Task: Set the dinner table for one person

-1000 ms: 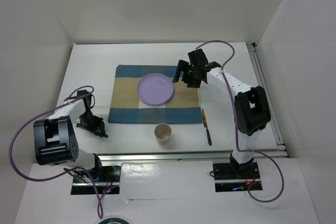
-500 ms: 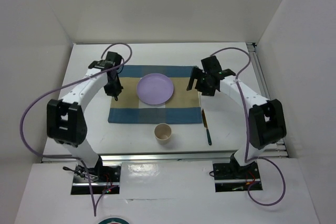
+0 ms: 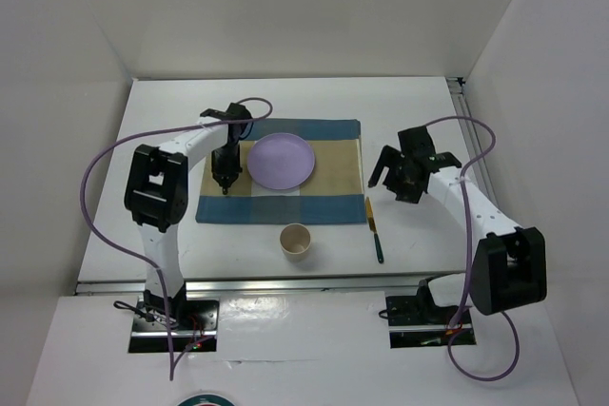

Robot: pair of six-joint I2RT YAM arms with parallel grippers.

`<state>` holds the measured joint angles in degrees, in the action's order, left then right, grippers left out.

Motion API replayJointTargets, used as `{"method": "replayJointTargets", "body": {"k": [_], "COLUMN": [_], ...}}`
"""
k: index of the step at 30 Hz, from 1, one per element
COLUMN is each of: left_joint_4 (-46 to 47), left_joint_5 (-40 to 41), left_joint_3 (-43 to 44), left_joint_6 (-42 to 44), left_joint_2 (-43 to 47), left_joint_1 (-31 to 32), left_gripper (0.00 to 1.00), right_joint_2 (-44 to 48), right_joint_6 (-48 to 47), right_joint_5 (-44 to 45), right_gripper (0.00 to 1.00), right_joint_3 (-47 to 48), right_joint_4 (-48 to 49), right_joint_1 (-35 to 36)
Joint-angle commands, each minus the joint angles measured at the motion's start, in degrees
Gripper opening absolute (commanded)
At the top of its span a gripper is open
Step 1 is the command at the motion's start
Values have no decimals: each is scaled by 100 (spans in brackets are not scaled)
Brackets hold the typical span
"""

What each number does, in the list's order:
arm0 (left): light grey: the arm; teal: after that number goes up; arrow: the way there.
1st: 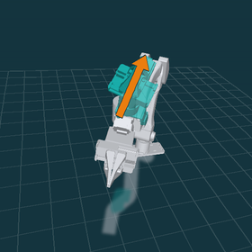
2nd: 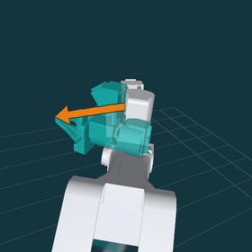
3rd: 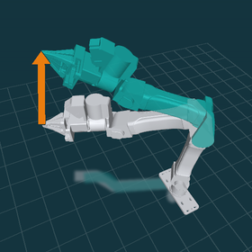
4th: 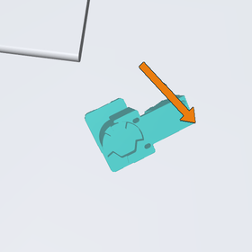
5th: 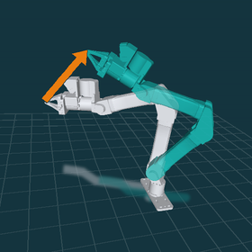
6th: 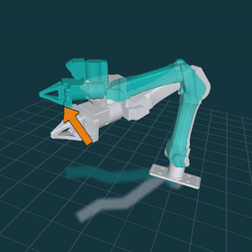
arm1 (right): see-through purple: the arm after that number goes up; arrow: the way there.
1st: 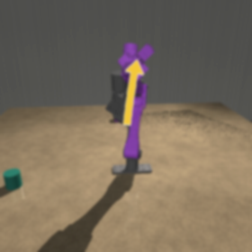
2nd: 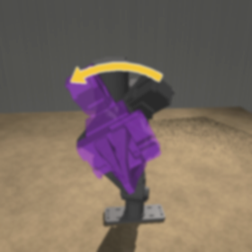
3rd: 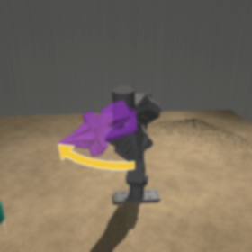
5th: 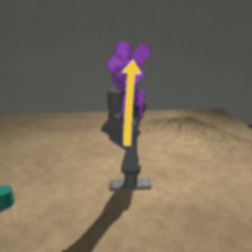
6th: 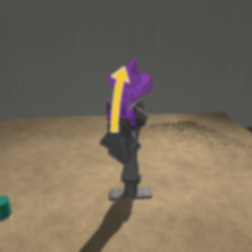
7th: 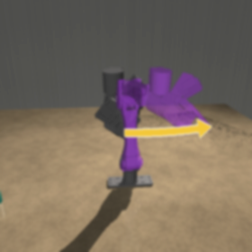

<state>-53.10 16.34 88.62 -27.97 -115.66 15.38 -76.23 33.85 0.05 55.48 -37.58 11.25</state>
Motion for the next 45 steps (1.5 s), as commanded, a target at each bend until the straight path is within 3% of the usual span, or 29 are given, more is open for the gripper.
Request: {"method": "replayJointTargets", "body": {"k": [1,5,17,18,21,22,25,26,27,34,40,44,45], "left_joint_4": [-86,-139,-270,-271,-420,-420,-674,-675,-754,-1000,-1000,-1000,-1000], "left_joint_5": [-122,-69,106,159,282,282,203,203,203,-95,-227,-228,-228], "left_joint_3": [217,270,393,393,393,393,525,594,656,1043,1254,1254,1254], "left_joint_6": [230,230,177,177,107,107,46,46,46,-16,-16,-69,-69], "left_joint_2": [-123,-185,-449,-449,-397,-266,-28,190,314,1053,1256,1309,1309], "left_joint_1": [44,97,150,150,150,150,203,264,325,326,326,326,326], "left_gripper": [0,0,0,16,45,59,76,87,92,93,93,93,93], "right_joint_2": [318,319,152,100,-41,-128,-208,-269,-340,-814,-991,-771,-693], "right_joint_6": [201,324,202,201,149,201,368,421,499,1317,1660,1774,1896], "right_joint_5": [-443,-577,-374,-436,-506,-506,-506,-506,-506,284,583,583,670], "right_gripper": [91,91,91,89,83,80,77,77,77,74,58,29,16], "right_joint_3": [-536,-951,-1004,-1004,-1057,-1127,-1259,-1259,-1329,-1382,-1382,-1382,-1382], "right_joint_4": [-241,-109,-214,-162,-91,-39,-39,-39,-39,-364,-495,-496,-496], "right_joint_1": [-35,18,71,71,184,237,492,667,755,1441,1503,1503,1503]}}
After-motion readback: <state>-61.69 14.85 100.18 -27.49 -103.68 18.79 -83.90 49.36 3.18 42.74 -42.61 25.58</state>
